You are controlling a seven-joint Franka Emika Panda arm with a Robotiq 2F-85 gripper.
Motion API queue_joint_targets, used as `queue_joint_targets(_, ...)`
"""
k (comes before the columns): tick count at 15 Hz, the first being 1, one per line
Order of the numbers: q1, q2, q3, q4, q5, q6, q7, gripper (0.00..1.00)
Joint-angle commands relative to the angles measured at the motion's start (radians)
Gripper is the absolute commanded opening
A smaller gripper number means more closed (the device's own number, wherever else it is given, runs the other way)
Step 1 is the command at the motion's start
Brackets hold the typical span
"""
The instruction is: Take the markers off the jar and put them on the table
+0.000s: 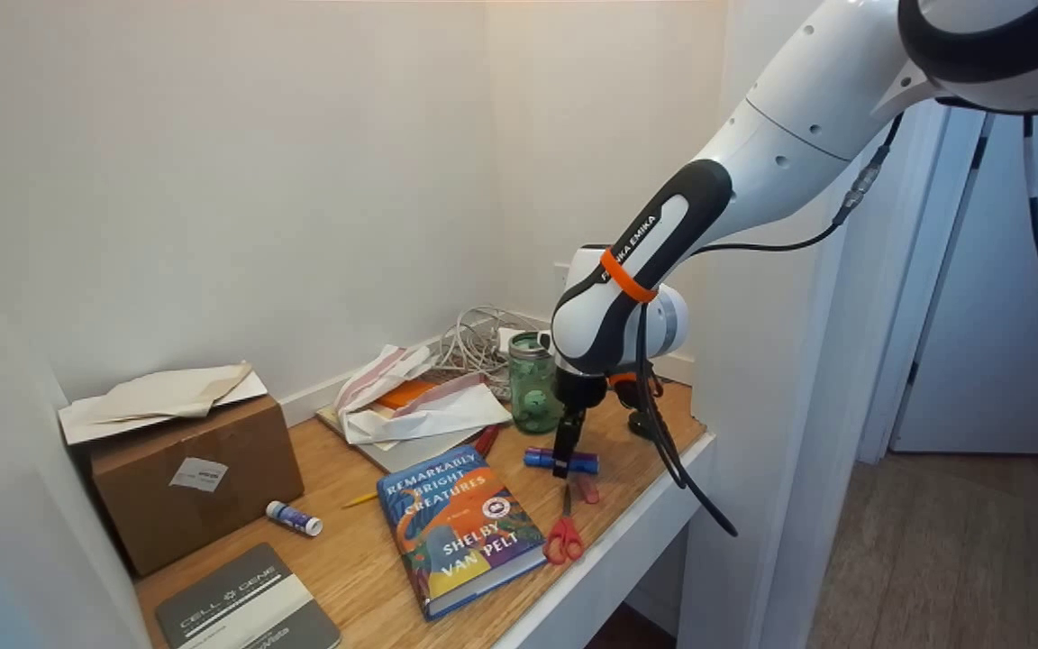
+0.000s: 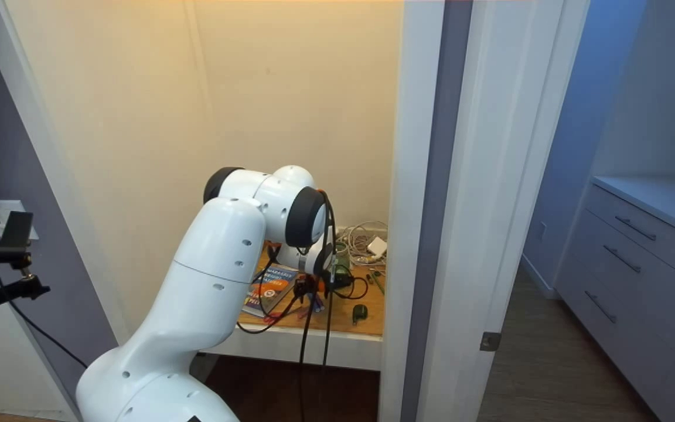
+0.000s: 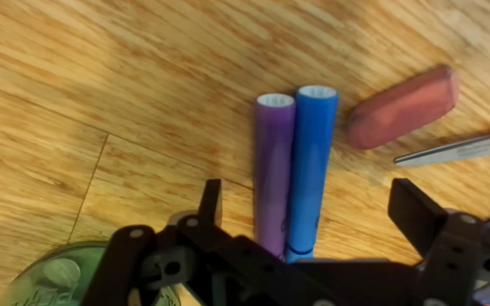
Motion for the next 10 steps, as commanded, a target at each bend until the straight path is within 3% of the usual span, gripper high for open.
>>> queue_joint_targets(1,-0.019,-0.006,0.021,0.005,-0.021,-0.001,-0.007,1.0)
queue_joint_targets(5,-0.048,-0.067,0.063,-0.018,-0.003,-0.081,-0.053,1.0)
queue_joint_targets(10,-0.03,-0.211,0.057,-0.041,0.005,-0.212,-0.04,1.0)
